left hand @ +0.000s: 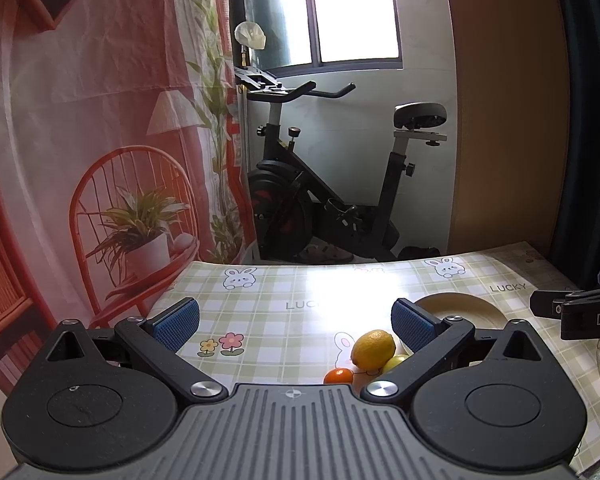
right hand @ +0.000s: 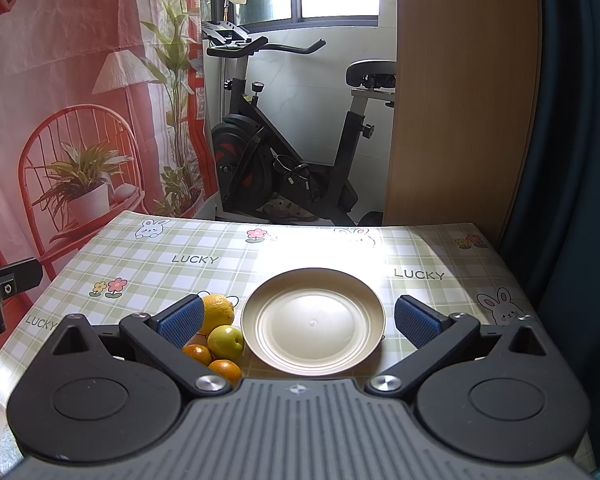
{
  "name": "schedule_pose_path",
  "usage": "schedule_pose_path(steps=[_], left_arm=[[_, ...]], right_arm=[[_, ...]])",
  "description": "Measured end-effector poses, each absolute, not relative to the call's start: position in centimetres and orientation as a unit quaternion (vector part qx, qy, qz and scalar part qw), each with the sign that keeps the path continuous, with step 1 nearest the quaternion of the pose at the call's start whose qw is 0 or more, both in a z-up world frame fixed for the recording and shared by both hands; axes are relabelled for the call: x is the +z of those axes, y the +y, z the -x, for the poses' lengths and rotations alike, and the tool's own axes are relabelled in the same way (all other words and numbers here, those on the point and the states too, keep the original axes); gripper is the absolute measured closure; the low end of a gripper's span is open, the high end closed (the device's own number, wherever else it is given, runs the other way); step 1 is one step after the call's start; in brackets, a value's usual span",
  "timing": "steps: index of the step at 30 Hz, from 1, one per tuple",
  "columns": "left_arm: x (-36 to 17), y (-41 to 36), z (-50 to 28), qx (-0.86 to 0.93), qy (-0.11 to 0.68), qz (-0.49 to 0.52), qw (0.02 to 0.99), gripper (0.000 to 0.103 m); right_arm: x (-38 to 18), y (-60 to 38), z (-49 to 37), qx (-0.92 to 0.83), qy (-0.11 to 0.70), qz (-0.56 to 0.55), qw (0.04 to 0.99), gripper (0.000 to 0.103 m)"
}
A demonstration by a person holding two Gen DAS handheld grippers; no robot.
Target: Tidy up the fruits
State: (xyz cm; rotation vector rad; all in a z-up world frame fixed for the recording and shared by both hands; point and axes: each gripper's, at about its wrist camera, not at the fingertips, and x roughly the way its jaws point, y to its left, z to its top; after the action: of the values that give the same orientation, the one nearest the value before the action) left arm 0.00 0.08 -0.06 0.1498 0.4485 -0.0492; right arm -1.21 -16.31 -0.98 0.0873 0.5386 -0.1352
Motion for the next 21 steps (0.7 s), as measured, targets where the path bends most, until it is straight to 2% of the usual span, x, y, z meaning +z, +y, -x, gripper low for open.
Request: schedule_pose_path(steps=[21], left_arm=[[-0.2, 0.39, 0.09, -0.029, 0.22, -0.07, 0.973, 0.0]], right_arm=[[-0.94, -16.25, 1.26, -0.067, 0.265, -0.042, 0.961, 0.0]])
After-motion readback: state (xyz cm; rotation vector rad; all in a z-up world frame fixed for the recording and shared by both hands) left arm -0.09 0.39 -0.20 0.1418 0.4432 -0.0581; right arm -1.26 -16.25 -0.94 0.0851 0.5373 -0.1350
